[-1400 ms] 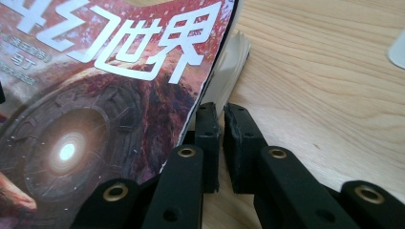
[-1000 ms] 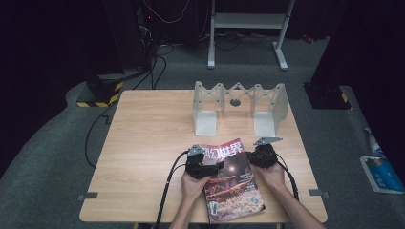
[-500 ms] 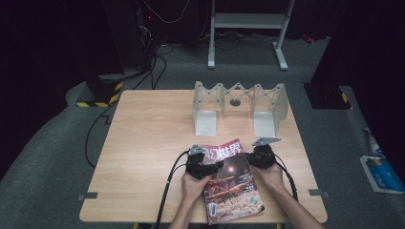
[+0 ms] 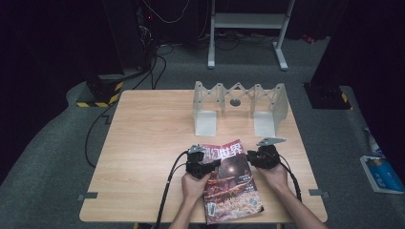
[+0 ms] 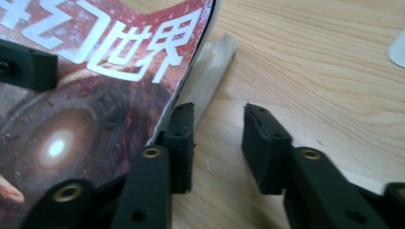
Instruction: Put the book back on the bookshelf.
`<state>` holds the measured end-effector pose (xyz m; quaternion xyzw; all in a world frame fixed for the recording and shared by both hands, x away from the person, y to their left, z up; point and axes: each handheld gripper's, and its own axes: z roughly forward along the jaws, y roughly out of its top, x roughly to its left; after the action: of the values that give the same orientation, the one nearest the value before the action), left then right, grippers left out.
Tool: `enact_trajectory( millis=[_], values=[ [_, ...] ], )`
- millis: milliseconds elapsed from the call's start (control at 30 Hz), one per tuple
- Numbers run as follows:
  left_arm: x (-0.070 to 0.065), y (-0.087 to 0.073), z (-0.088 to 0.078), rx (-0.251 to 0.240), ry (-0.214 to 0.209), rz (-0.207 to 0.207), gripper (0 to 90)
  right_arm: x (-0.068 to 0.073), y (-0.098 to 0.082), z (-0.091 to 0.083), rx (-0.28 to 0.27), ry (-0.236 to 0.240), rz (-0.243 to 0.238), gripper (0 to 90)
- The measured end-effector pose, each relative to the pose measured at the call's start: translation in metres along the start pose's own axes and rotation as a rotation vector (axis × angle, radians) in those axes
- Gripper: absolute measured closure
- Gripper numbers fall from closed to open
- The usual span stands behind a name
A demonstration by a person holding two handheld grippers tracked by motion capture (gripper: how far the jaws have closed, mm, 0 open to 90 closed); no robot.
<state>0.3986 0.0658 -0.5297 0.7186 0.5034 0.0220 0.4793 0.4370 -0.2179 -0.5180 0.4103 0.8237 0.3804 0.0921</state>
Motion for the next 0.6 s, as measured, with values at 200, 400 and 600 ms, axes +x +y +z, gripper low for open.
enact_trajectory(
  millis=[200, 400, 600],
  values=[
    [-0.004, 0.002, -0.003, -0.016, 0.000, -0.007, 69.2, -0.006, -0.013, -0.013, -0.018, -0.053, -0.018, 55.0],
    [-0.005, 0.005, -0.005, -0.025, -0.006, -0.017, 72.5, -0.014, -0.029, -0.028, -0.043, -0.109, -0.046, 50.9],
    [-0.008, 0.009, -0.007, -0.017, -0.002, -0.013, 74.7, -0.020, -0.041, -0.034, -0.088, -0.147, -0.054, 46.8]
  ],
)
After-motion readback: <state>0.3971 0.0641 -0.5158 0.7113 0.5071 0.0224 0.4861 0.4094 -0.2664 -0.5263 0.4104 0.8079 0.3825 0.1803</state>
